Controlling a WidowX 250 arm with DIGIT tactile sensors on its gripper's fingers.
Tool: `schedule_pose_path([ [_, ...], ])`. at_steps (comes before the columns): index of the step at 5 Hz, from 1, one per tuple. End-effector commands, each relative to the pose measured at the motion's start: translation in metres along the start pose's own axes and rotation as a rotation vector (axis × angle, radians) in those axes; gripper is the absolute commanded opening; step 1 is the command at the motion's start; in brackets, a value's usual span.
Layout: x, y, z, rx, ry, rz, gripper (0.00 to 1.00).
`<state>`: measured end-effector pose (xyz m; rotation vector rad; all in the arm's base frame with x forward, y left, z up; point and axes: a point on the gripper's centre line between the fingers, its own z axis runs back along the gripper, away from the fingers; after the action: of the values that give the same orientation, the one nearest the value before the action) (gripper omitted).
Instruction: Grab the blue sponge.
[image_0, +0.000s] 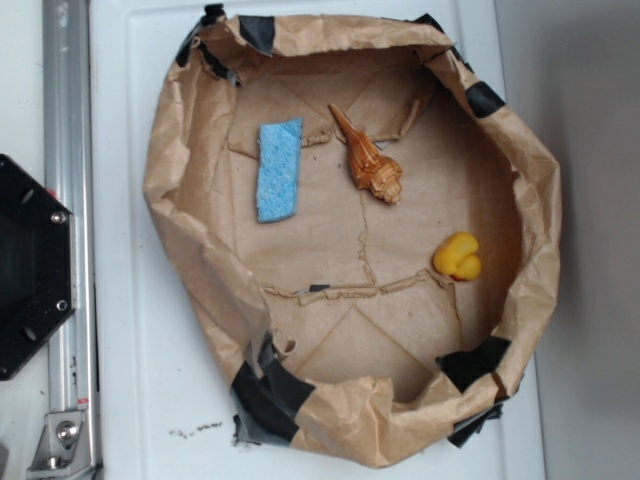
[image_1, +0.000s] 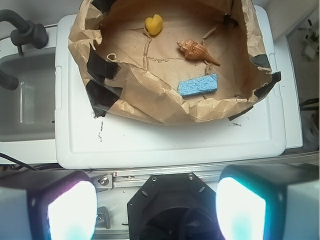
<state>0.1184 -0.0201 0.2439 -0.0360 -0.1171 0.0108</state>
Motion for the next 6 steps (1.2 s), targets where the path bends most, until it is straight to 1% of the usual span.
schedule_pose_path([
  [1, 0.0, 0.0, 0.0, 0.0, 0.0, 0.0, 1.0],
  [2, 0.046, 0.013, 0.012, 0.038, -0.14, 0.241, 1.0],
  [3, 0.092, 0.033, 0.001, 0.13, -0.078, 0.479, 1.0],
  [4, 0.117, 0.054, -0.039, 0.164, -0.013, 0.728, 1.0],
  [5, 0.114, 0.07, -0.091, 0.138, 0.046, 0.854, 1.0],
  [6, 0.088, 0.069, -0.14, 0.084, 0.094, 0.909, 1.0],
])
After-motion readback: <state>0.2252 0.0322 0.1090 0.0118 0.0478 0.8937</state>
